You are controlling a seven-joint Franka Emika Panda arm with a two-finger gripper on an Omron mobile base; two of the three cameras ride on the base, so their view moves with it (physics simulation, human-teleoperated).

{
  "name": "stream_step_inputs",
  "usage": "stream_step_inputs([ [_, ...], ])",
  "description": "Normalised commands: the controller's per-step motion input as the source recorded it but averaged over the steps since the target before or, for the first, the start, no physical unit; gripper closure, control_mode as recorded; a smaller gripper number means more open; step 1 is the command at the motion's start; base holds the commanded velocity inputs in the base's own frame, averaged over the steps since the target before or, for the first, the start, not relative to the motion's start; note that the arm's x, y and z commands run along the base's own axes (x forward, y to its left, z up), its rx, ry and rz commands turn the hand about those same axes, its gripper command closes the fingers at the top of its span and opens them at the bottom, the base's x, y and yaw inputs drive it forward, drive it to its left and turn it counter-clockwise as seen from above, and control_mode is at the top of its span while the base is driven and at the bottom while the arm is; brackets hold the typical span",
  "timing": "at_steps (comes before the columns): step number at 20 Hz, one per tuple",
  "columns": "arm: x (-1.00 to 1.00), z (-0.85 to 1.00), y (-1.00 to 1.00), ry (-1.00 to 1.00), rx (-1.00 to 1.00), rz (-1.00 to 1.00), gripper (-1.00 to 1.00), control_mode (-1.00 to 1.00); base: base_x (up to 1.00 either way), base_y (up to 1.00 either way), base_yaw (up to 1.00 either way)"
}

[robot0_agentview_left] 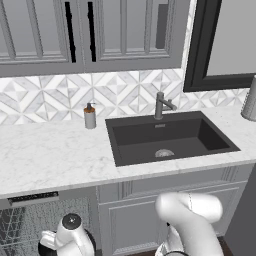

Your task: Pick up the cup and bowl from the counter, place them in the dishwasher, and close the dishwasher door.

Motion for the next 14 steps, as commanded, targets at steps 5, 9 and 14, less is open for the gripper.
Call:
stream_step_inputs([
  [5,0.4,-0.4,0.23,-0.02,-0.05,0.0,1.0,-1.0,0.0,0.0,0.0],
  [9,0.34,-0.09,0.17,-0.08,-0.01,0.0,1.0,-1.0,0.0,0.0,0.0],
  [14,0.42,-0.08,0.06,-0.04,0.0,0.0,1.0,-1.0,0.0,0.0,0.0],
])
